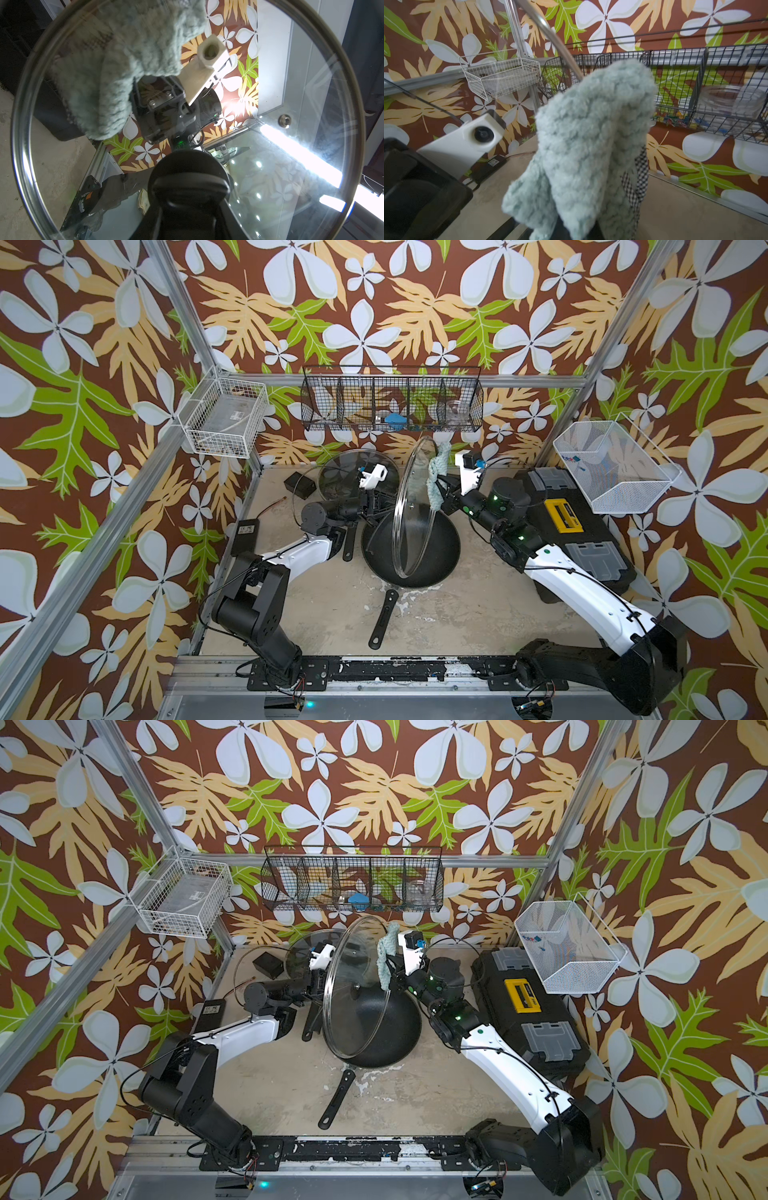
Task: Wipe the pot lid with a cloth
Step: Wipe the pot lid.
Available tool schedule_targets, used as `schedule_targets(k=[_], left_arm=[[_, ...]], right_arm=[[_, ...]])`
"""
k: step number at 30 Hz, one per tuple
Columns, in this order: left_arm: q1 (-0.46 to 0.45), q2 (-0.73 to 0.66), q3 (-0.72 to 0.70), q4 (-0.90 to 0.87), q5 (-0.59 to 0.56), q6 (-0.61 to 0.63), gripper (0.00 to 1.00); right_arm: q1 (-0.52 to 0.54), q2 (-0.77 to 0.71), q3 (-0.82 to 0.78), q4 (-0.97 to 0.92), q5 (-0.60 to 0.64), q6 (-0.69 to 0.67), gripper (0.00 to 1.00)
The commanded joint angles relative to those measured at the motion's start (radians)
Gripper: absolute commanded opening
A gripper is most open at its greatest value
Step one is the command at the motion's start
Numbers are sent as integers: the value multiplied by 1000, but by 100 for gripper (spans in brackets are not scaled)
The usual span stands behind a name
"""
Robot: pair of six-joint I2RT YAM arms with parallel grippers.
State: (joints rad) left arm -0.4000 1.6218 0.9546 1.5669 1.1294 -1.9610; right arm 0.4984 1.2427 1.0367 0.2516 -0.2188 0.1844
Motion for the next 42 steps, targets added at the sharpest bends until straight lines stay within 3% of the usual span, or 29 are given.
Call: schedule_targets(k=[1,5,11,16,21,32,38,42], left_arm=[[0,-16,12,216,-75,1,0],[0,-16,16,212,-88,4,0],[1,-1,20,189,-99,28,0],[1,21,18,188,-103,34,0],[1,30,17,189,-105,33,0],[1,15,24,191,-103,15,0],[1,6,25,195,-104,6,0],[-2,-11,13,197,-104,5,0]], right_arm=[[3,-54,-83,32,-82,55,0],[69,-167,-204,11,-75,61,0],[258,-317,-264,-60,1,62,0],[400,-347,-199,-60,29,76,0],[469,-301,-103,-85,14,56,0],[458,-324,-275,-88,218,49,0],[273,-313,-346,-22,169,97,0],[149,-226,-268,-11,106,74,0]])
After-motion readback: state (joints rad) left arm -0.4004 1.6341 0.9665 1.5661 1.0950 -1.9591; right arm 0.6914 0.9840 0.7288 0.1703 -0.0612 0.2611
